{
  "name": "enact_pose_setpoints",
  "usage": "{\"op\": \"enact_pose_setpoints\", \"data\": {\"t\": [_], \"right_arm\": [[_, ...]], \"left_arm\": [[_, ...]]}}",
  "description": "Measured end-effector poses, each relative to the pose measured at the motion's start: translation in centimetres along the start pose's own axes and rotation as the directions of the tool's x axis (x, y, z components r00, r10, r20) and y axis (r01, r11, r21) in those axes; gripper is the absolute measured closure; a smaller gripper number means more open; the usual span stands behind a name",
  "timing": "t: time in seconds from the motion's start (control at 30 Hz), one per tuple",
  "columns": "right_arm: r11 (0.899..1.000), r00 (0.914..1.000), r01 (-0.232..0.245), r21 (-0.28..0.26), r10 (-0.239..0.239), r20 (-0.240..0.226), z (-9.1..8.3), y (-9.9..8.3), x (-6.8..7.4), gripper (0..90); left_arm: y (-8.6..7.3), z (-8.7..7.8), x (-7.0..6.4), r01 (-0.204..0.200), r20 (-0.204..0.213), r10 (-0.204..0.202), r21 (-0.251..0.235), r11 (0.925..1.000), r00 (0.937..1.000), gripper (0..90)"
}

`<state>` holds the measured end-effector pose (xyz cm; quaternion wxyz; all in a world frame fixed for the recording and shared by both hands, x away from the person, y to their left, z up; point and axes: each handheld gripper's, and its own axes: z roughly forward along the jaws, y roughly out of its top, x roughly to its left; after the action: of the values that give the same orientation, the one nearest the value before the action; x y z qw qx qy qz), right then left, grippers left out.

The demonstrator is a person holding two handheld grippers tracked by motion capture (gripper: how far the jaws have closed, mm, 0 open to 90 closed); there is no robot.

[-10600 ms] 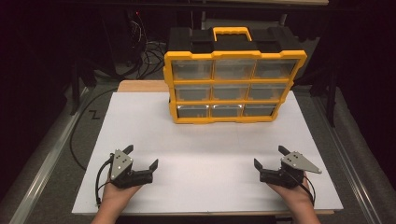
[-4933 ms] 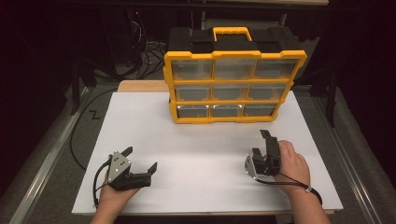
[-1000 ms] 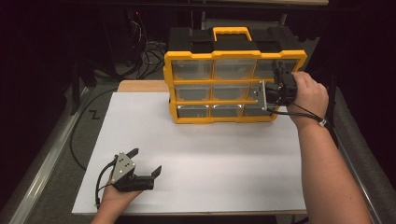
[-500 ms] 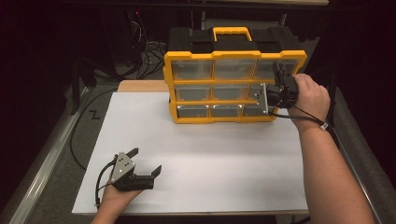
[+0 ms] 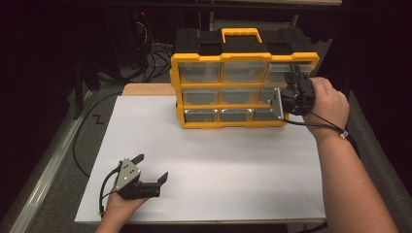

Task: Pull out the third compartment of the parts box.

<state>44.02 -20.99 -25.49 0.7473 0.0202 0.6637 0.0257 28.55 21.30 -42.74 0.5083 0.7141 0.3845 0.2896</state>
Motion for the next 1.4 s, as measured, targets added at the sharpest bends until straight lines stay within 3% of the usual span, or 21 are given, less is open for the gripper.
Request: {"op": "enact_pose_setpoints", "data": {"t": [0.17, 0.37, 0.47, 0.83, 1.4], "right_arm": [[1.0, 0.9984, 0.016, 0.013, -0.015, -0.054, 0.4, 0.0, -0.7, 59.9], [0.999, 0.9943, 0.026, 0.025, -0.023, -0.104, 0.8, -0.1, -1.0, 68.1], [0.999, 0.9969, 0.015, 0.03, -0.013, -0.078, 0.6, -0.2, -0.9, 78.6], [1.0, 0.9997, 0.015, 0.012, -0.014, -0.019, -0.4, -0.6, -0.5, 80.2], [1.0, 0.9996, 0.0, -0.02, 0.001, 0.028, -3.9, -1.1, -0.2, 80.4]], "left_arm": [[0.0, -0.1, 0.1, 0.003, -0.003, -0.003, -0.002, 1.0, 1.0, 0.5], [0.0, -0.1, 0.1, 0.003, 0.0, -0.003, -0.006, 1.0, 1.0, 0.5], [0.0, 0.0, 0.1, 0.001, 0.002, -0.001, -0.004, 1.0, 1.0, 0.5], [0.0, 0.0, 0.0, 0.006, -0.001, -0.006, -0.012, 0.9999, 1.0, 0.5], [0.1, 0.0, 0.0, 0.004, 0.008, -0.003, -0.026, 0.9996, 1.0, 0.4]]}}
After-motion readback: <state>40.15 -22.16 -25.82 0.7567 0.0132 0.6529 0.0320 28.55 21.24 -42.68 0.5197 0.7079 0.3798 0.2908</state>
